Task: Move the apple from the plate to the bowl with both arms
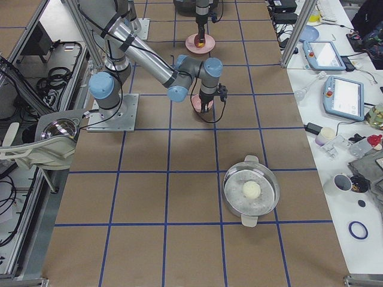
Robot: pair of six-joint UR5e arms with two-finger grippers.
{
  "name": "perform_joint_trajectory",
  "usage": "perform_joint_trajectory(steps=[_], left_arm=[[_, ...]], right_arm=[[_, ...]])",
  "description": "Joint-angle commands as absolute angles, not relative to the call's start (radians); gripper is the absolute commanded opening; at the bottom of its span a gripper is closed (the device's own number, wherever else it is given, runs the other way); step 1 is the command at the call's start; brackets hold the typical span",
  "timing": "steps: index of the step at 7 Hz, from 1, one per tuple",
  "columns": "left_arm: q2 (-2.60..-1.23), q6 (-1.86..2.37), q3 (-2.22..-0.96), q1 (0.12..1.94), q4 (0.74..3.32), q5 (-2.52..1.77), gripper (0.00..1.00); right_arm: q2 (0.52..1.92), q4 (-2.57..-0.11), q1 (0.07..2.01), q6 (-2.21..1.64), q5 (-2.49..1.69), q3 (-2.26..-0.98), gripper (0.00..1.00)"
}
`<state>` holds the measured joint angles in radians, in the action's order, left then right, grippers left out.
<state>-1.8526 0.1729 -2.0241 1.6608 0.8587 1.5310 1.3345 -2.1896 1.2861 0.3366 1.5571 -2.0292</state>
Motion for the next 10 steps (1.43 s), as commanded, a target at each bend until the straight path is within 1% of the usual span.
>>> perform_joint_trajectory(steps=[1, 2, 3, 4, 5, 6, 7, 8, 9, 10], left_arm=[[-1.868, 0.167, -2.055, 1.661, 0.819, 1.531, 0.72], [-1.868, 0.166, -2.049, 1.66, 0.818, 1.532, 0.56], [-1.853, 0.164, -2.042, 1.658, 0.807, 1.532, 0.32], [-1.818, 0.163, -2.004, 1.657, 0.81, 1.537, 0.26], [-1.797, 0.087, -1.94, 1.651, 0.875, 1.583, 0.24], [-1.781, 0.066, -1.881, 1.655, 0.982, 1.591, 0.2], [-1.776, 0.066, -1.865, 1.67, 0.992, 1.573, 0.19], [-1.773, 0.066, -1.864, 1.677, 0.991, 1.53, 0.17], [-1.776, 0.083, -1.865, 1.696, 0.985, 1.511, 0.13], [-1.785, 0.136, -1.862, 1.741, 0.973, 1.505, 0.11]], right_arm=[[1.332, -2.203, 1.485, 0.132, 1.482, -2.0, 0.0], [1.328, -2.201, 1.568, -0.023, 1.483, -2.002, 0.0], [1.327, -2.203, 1.65, -0.123, 1.485, -2.002, 0.0], [1.324, -2.203, 1.684, -0.149, 1.482, -2.006, 0.0], [1.322, -2.201, 1.684, -0.149, 1.483, -2.011, 0.0], [1.318, -2.203, 1.683, -0.146, 1.486, -2.008, 0.92], [1.318, -2.201, 1.681, -0.135, 1.497, -1.999, 1.0], [1.33, -2.191, 1.675, -0.133, 1.503, -1.961, 1.0], [1.351, -2.116, 1.674, -0.136, 1.522, -1.886, 1.0], [1.374, -2.014, 1.671, -0.137, 1.546, -1.779, 1.0]])
